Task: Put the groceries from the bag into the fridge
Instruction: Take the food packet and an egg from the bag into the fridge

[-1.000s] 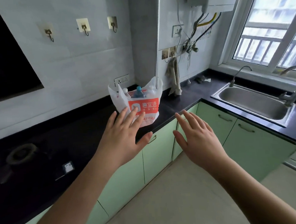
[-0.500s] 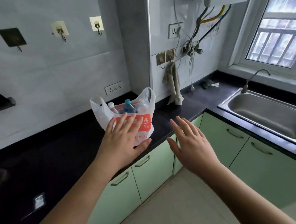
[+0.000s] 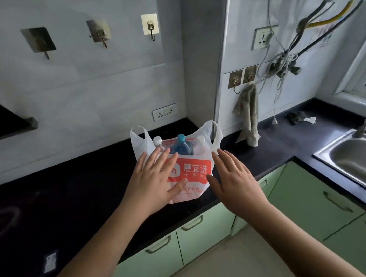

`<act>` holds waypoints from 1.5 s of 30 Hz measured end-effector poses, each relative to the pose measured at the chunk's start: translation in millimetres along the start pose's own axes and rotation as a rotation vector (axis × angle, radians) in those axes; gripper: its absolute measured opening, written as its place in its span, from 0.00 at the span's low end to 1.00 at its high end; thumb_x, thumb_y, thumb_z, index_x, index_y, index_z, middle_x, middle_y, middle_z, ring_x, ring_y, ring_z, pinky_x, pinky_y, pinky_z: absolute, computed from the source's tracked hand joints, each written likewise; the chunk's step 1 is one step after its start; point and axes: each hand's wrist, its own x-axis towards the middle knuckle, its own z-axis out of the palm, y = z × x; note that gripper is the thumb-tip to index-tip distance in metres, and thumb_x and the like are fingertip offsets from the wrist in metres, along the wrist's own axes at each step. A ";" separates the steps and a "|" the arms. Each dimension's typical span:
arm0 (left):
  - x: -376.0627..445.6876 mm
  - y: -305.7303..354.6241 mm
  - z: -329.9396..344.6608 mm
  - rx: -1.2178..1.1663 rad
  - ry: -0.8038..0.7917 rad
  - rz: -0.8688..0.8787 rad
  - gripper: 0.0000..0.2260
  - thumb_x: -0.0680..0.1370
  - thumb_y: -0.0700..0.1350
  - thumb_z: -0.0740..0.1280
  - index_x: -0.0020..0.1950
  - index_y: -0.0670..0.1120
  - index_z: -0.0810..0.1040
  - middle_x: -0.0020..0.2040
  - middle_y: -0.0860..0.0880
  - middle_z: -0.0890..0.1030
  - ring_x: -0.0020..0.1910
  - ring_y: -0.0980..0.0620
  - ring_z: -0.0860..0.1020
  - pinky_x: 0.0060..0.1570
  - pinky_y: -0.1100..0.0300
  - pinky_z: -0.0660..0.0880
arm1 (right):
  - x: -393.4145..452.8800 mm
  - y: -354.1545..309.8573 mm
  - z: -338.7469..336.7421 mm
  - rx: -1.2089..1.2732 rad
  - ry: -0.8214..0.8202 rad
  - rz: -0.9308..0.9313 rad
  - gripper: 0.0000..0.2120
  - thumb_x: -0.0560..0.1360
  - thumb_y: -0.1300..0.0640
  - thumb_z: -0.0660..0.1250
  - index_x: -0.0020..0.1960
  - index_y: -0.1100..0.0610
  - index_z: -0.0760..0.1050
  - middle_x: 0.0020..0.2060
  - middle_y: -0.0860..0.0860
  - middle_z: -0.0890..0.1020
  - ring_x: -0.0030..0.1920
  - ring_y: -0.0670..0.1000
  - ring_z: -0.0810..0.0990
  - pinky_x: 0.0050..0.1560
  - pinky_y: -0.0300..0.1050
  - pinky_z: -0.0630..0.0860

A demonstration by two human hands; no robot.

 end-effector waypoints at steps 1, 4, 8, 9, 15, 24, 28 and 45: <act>6.1 -8.5 6.8 0.001 0.000 0.000 0.37 0.77 0.72 0.42 0.81 0.52 0.50 0.81 0.49 0.53 0.80 0.48 0.48 0.77 0.46 0.44 | 10.9 -1.2 4.6 -0.004 -0.009 -0.005 0.36 0.76 0.32 0.39 0.78 0.51 0.48 0.78 0.50 0.55 0.77 0.52 0.50 0.76 0.54 0.53; 24.8 -33.5 24.6 -0.025 -0.003 0.003 0.37 0.78 0.72 0.42 0.80 0.51 0.52 0.81 0.48 0.54 0.80 0.48 0.48 0.76 0.46 0.43 | 41.7 -8.2 14.7 -0.022 -0.038 0.004 0.35 0.77 0.35 0.43 0.78 0.51 0.47 0.78 0.49 0.54 0.77 0.51 0.50 0.76 0.51 0.51; 47.2 -56.5 48.4 -0.038 -0.030 0.041 0.38 0.77 0.72 0.42 0.80 0.51 0.51 0.81 0.48 0.53 0.80 0.47 0.48 0.74 0.47 0.39 | 77.3 -12.3 28.9 -0.023 -0.087 0.037 0.34 0.78 0.37 0.48 0.78 0.52 0.47 0.78 0.50 0.53 0.77 0.52 0.49 0.76 0.53 0.52; 52.9 -60.8 54.9 -0.038 -0.041 0.053 0.38 0.77 0.72 0.40 0.80 0.51 0.50 0.81 0.48 0.52 0.80 0.48 0.47 0.74 0.47 0.38 | 84.3 -12.5 33.8 -0.025 -0.101 0.050 0.34 0.78 0.37 0.48 0.78 0.52 0.47 0.78 0.50 0.52 0.78 0.52 0.49 0.76 0.53 0.52; 79.5 -72.6 96.7 -0.073 -0.115 0.112 0.37 0.78 0.71 0.42 0.81 0.51 0.48 0.81 0.48 0.51 0.80 0.47 0.47 0.74 0.48 0.38 | 106.8 -5.6 70.3 -0.052 -0.171 0.066 0.37 0.75 0.32 0.39 0.78 0.51 0.48 0.78 0.50 0.55 0.77 0.51 0.51 0.76 0.53 0.53; 109.3 -71.3 145.2 -0.019 -0.152 0.215 0.34 0.80 0.67 0.48 0.80 0.47 0.56 0.80 0.46 0.57 0.80 0.46 0.51 0.73 0.52 0.37 | 132.2 28.7 113.0 -0.158 -0.259 0.031 0.33 0.79 0.37 0.49 0.78 0.53 0.50 0.77 0.51 0.58 0.77 0.53 0.54 0.77 0.52 0.47; 117.1 -64.3 153.7 -0.046 -0.157 0.188 0.34 0.80 0.66 0.48 0.81 0.48 0.50 0.81 0.47 0.52 0.80 0.47 0.45 0.73 0.52 0.35 | 134.3 40.3 123.4 -0.145 -0.246 -0.022 0.31 0.79 0.38 0.51 0.77 0.55 0.55 0.73 0.52 0.66 0.74 0.53 0.62 0.76 0.55 0.52; 90.0 -63.4 174.8 0.018 0.016 0.126 0.18 0.78 0.51 0.64 0.30 0.47 0.78 0.23 0.51 0.76 0.22 0.50 0.76 0.25 0.60 0.73 | 139.4 87.6 150.1 -0.190 -0.085 -0.258 0.13 0.77 0.49 0.63 0.39 0.54 0.80 0.36 0.48 0.82 0.40 0.52 0.80 0.60 0.50 0.75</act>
